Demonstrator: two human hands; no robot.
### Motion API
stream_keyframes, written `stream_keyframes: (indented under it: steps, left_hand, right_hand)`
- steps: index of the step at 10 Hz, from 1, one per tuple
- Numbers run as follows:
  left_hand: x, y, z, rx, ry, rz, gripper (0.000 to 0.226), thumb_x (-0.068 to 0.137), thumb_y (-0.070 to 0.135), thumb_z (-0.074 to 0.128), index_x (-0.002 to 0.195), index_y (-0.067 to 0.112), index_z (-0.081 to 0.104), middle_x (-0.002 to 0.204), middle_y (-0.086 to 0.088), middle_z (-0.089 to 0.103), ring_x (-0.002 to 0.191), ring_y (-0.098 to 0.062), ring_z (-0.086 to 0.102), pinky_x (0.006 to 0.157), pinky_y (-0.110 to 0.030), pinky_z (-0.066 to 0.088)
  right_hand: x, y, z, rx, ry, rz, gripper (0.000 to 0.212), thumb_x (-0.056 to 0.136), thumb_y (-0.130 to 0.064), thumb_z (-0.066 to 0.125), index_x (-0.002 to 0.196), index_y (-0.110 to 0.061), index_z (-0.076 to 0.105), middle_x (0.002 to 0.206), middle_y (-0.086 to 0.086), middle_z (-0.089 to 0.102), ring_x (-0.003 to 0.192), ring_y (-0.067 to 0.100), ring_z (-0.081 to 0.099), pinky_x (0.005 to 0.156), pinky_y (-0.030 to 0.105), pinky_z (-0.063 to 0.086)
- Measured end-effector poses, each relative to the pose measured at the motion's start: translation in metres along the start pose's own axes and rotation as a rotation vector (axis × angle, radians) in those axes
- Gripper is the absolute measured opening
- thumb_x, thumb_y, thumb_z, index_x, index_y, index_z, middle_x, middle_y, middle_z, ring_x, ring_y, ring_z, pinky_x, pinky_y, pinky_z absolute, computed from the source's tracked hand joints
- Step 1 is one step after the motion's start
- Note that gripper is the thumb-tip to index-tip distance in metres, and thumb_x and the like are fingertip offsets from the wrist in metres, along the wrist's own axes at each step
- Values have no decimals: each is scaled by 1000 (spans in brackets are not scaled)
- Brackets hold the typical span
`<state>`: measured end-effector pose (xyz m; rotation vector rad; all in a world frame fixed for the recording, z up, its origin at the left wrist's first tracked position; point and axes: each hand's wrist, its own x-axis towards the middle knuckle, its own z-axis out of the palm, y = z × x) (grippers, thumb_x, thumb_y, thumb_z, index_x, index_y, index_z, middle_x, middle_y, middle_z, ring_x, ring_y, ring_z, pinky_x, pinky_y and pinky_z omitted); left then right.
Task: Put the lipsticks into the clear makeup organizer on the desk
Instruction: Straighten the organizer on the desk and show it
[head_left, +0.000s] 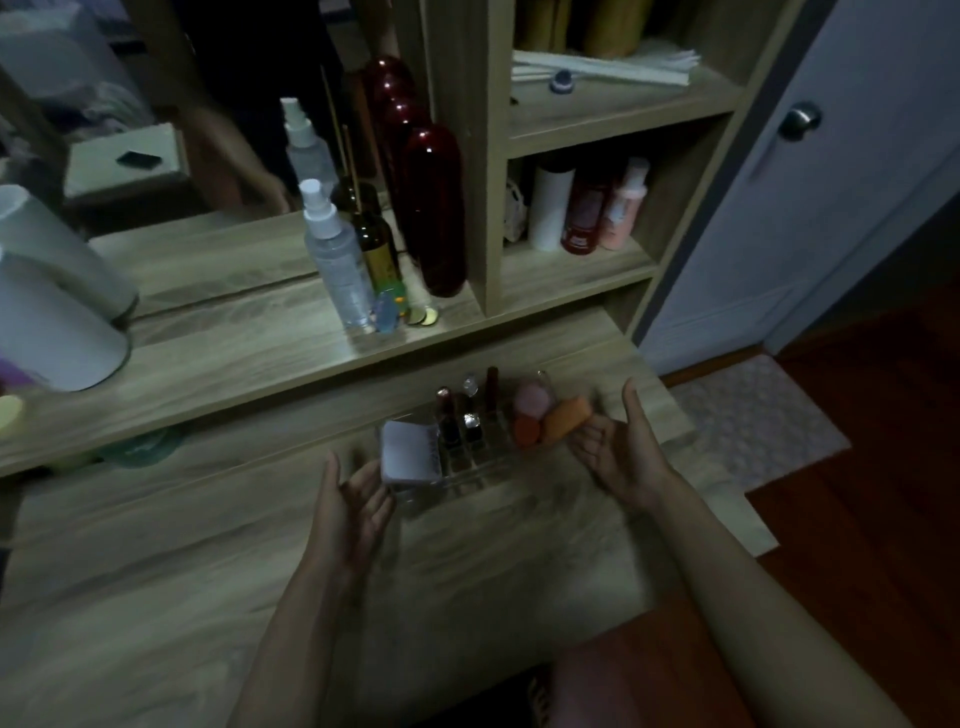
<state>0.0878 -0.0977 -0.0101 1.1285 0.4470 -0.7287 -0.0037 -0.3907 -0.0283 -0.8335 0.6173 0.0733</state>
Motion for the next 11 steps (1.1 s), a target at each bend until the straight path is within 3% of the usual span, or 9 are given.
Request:
stream_keyframes:
  steps: [1, 2, 4, 8, 9, 10, 11]
  left_hand:
    - [4, -6, 20, 2, -21, -3, 73, 92, 57, 23, 139, 3, 31, 149, -16, 34, 136, -24, 35, 118, -36, 22]
    - [6, -12, 37, 24, -53, -10, 73, 92, 57, 21, 142, 5, 28, 151, -15, 31, 137, -24, 32, 117, -36, 21]
    - [10, -24, 60, 79, -85, -31, 73, 92, 58, 20, 139, 5, 32, 150, -14, 34, 137, -24, 33, 114, -36, 23]
    - [10, -38, 74, 116, -129, -25, 70, 92, 58, 16, 138, 9, 35, 149, -13, 35, 138, -22, 31, 116, -35, 21]
    - [9, -38, 73, 152, -147, -12, 67, 92, 57, 17, 136, 12, 39, 140, -8, 45, 130, -19, 39, 106, -31, 28]
    - [3, -44, 70, 297, -76, 172, 43, 97, 42, 29, 128, 17, 46, 117, -2, 55, 113, -20, 52, 95, -35, 39]
    - [-6, -49, 96, 660, 89, 551, 26, 95, 12, 44, 120, 9, 50, 120, -18, 57, 111, -34, 55, 93, -49, 47]
  right_hand:
    - [-4, -11, -15, 5, 43, -4, 89, 83, -75, 21, 124, -3, 53, 117, 9, 65, 125, 19, 49, 116, 33, 23]
    - [-9, -22, -28, 25, 80, -9, 88, 82, -76, 24, 118, -2, 57, 129, 11, 59, 128, 20, 46, 118, 33, 22]
    - [-20, -41, -45, 48, 109, -16, 91, 82, -75, 24, 132, -2, 45, 144, 16, 45, 135, 22, 39, 120, 36, 17]
    - [-19, -51, -59, 56, 154, -39, 94, 81, -77, 24, 136, -3, 41, 145, 17, 43, 135, 23, 38, 120, 37, 17]
    - [-21, -45, -58, 71, 159, -65, 92, 82, -76, 21, 139, -5, 37, 148, 16, 39, 138, 24, 35, 120, 38, 16]
    - [-32, -43, -51, 61, 182, -125, 88, 84, -74, 18, 143, -11, 30, 152, 12, 32, 140, 22, 30, 120, 41, 13]
    - [-50, -37, -49, 83, 187, -201, 83, 85, -72, 17, 145, -15, 25, 154, 7, 29, 141, 22, 27, 120, 45, 12]
